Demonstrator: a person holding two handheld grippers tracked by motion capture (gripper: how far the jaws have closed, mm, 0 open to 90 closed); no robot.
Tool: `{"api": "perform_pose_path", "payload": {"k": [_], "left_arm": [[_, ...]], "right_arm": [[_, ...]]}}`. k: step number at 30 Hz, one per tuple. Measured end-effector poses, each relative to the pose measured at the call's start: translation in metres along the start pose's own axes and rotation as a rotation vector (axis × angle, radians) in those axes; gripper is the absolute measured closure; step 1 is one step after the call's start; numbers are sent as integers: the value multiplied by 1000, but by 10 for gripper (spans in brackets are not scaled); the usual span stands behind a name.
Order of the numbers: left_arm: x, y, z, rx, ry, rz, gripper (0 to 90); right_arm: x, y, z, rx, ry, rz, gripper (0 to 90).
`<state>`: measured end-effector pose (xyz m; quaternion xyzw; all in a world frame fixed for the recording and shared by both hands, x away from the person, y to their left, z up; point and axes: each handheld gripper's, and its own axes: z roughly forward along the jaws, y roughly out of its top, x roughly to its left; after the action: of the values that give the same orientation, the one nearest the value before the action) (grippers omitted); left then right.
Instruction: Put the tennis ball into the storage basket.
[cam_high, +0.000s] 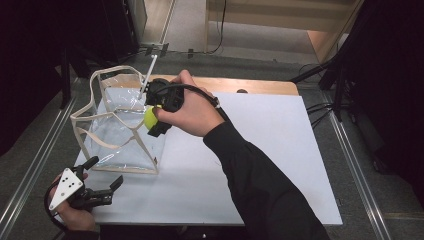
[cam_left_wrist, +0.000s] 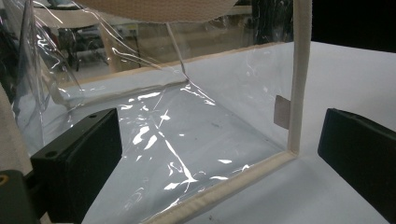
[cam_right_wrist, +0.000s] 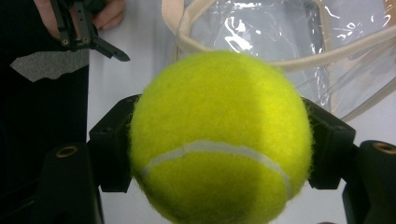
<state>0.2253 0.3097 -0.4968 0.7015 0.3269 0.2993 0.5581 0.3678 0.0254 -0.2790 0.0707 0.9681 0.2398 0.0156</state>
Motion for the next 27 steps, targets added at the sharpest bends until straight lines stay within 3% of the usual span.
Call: {"api": "perform_pose_path", "payload": {"k": [14, 27], "left_arm": [[0, 0, 0, 4, -2, -3, 3], [0, 0, -1, 3, -3, -2, 3]], "right_arm": [[-1, 22, -14, -13, -22, -9, 244], [-6, 39, -12, -17, -27, -2, 243]]}}
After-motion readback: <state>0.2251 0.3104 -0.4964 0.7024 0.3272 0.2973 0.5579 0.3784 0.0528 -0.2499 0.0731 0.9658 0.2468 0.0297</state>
